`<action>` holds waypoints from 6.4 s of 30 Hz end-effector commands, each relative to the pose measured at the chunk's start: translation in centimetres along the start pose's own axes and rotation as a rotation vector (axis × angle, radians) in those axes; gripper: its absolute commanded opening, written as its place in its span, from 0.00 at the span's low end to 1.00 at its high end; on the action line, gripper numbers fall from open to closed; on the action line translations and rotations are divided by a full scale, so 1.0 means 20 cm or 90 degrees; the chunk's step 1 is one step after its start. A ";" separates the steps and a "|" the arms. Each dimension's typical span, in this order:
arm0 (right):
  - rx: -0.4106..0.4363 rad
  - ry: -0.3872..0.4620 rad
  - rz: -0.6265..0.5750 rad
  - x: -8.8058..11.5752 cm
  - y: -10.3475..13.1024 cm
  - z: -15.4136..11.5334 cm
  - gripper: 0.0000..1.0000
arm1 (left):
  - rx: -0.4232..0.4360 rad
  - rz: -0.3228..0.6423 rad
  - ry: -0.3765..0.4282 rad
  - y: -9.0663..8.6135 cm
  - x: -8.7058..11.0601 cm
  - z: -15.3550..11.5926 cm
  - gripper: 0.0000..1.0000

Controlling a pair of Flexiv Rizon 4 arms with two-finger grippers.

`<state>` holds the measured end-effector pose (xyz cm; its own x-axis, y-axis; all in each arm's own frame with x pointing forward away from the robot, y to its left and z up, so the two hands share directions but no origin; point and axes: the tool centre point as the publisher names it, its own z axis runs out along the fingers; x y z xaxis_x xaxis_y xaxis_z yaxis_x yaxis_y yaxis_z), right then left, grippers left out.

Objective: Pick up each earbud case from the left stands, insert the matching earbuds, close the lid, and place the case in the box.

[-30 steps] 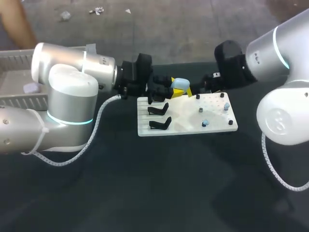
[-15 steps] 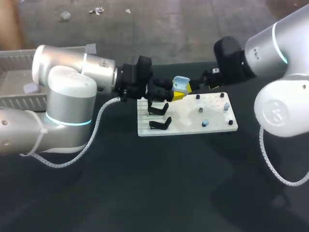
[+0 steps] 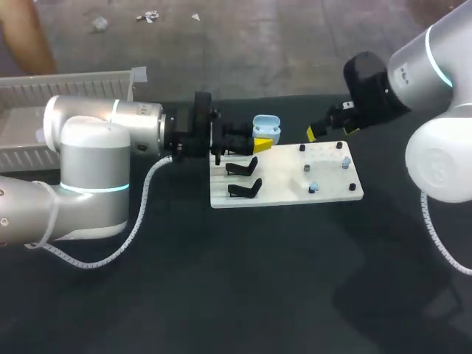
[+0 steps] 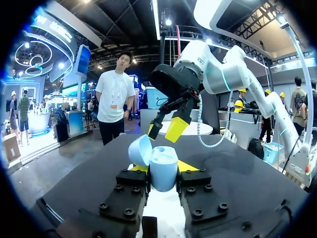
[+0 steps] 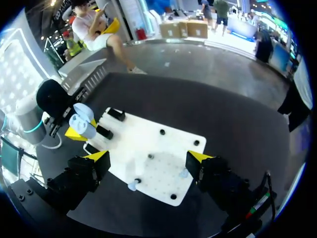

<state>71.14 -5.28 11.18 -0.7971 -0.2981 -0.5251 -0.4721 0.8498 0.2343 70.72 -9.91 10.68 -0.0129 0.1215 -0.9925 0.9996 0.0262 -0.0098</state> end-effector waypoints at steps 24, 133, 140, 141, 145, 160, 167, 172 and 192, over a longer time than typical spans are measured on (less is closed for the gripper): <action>0.264 0.184 0.041 0.29 -0.25 0.03 1.00 | -0.017 0.043 -0.054 -0.07 -0.18 -0.11 0.00; 0.244 0.272 0.021 0.04 -0.04 -0.14 0.00 | -0.014 0.041 -0.053 -0.07 -0.18 -0.11 0.00; 0.216 0.265 -0.008 -0.07 0.14 -0.32 0.00 | -0.014 0.041 -0.053 -0.07 -0.18 -0.11 0.00; 0.216 0.265 -0.008 -0.08 0.16 -0.33 0.00 | -0.014 0.041 -0.053 -0.07 -0.18 -0.11 0.00; 0.215 0.259 -0.017 -0.11 0.24 -0.40 0.00 | -0.014 0.041 -0.053 -0.07 -0.18 -0.11 0.00; 0.211 0.280 -0.026 -0.13 0.32 -0.47 0.00 | -0.014 0.041 -0.053 -0.07 -0.18 -0.11 0.00; 0.234 0.268 0.092 -0.15 0.35 -0.46 0.00 | -0.014 0.041 -0.053 -0.07 -0.18 -0.11 0.00; 0.286 0.208 0.316 -0.13 0.43 -0.46 0.00 | -0.014 0.041 -0.053 -0.07 -0.18 -0.11 0.00; 0.394 0.197 0.583 -0.06 0.57 -0.50 0.00 | -0.014 0.041 -0.053 -0.07 -0.18 -0.11 0.00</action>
<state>62.75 0.05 22.47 -0.9130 0.3865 -0.1306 0.3958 0.9167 -0.0541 69.44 -8.31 14.70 0.0494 0.0455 -0.9977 0.9980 0.0369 0.0510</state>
